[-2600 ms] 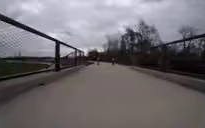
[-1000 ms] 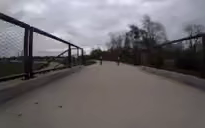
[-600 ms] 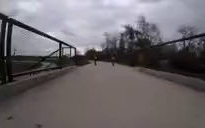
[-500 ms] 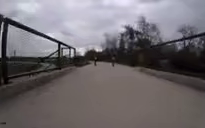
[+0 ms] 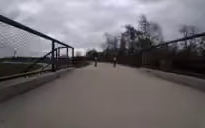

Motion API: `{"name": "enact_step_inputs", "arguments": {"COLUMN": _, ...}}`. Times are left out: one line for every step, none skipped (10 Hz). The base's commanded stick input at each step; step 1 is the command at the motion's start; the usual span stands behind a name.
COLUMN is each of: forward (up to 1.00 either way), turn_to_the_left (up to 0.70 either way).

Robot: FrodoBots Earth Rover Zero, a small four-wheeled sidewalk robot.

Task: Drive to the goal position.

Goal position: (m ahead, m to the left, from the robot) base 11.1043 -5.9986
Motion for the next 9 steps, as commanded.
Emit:
{"name": "enact_step_inputs", "arguments": {"forward": 1.0, "turn_to_the_left": 0.0}}
{"name": "enact_step_inputs", "arguments": {"forward": 1.0, "turn_to_the_left": 0.0}}
{"name": "enact_step_inputs", "arguments": {"forward": 1.0, "turn_to_the_left": 0.0}}
{"name": "enact_step_inputs", "arguments": {"forward": 1.0, "turn_to_the_left": 0.0}}
{"name": "enact_step_inputs", "arguments": {"forward": 1.0, "turn_to_the_left": 0.0}}
{"name": "enact_step_inputs", "arguments": {"forward": 1.0, "turn_to_the_left": 0.0}}
{"name": "enact_step_inputs", "arguments": {"forward": 1.0, "turn_to_the_left": 0.0}}
{"name": "enact_step_inputs", "arguments": {"forward": 1.0, "turn_to_the_left": 0.0}}
{"name": "enact_step_inputs", "arguments": {"forward": 1.0, "turn_to_the_left": 0.0}}
